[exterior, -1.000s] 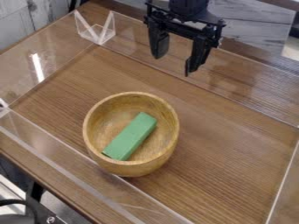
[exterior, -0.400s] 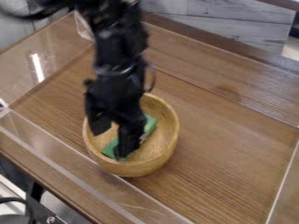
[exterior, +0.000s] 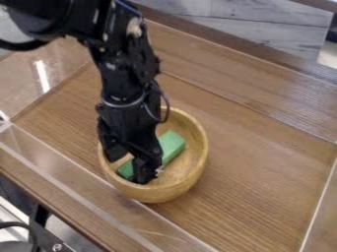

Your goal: Remove the green block from inside the brown bowl and put it on the table

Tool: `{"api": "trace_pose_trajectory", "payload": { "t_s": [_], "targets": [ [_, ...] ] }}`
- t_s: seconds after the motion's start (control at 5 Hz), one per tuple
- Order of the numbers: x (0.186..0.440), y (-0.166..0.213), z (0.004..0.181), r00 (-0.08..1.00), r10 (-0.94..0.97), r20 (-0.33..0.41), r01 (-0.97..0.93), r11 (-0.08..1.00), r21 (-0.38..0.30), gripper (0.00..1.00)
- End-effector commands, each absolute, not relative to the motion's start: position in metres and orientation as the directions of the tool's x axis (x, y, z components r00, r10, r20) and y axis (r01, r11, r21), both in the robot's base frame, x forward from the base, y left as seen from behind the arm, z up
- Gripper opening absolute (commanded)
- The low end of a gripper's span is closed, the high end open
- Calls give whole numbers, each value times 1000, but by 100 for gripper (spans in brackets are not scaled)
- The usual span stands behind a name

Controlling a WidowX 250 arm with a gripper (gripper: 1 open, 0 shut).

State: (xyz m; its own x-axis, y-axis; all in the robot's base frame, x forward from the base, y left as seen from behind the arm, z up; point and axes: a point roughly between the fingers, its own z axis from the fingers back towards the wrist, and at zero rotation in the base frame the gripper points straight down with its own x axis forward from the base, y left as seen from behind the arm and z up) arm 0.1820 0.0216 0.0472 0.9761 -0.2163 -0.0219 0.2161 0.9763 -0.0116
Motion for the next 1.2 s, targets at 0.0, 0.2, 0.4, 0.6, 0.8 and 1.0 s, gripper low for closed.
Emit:
{"api": "trace_pose_trajectory", "payload": {
  "t_s": [0.0, 0.2, 0.4, 0.6, 0.8, 1.0],
  "targets": [
    [191, 23, 47, 976, -217, 7, 217, 976, -4, 100],
    [192, 22, 43, 977, -215, 3, 215, 977, -11, 0],
    [190, 20, 44, 978, -209, -11, 208, 978, -23, 0],
    [188, 17, 46, 979, -201, -30, 200, 979, -37, 0],
    [186, 15, 48, 980, -194, -47, 191, 980, -50, 0],
    [184, 13, 50, 980, -187, -63, 183, 981, -62, 0]
  ]
}}
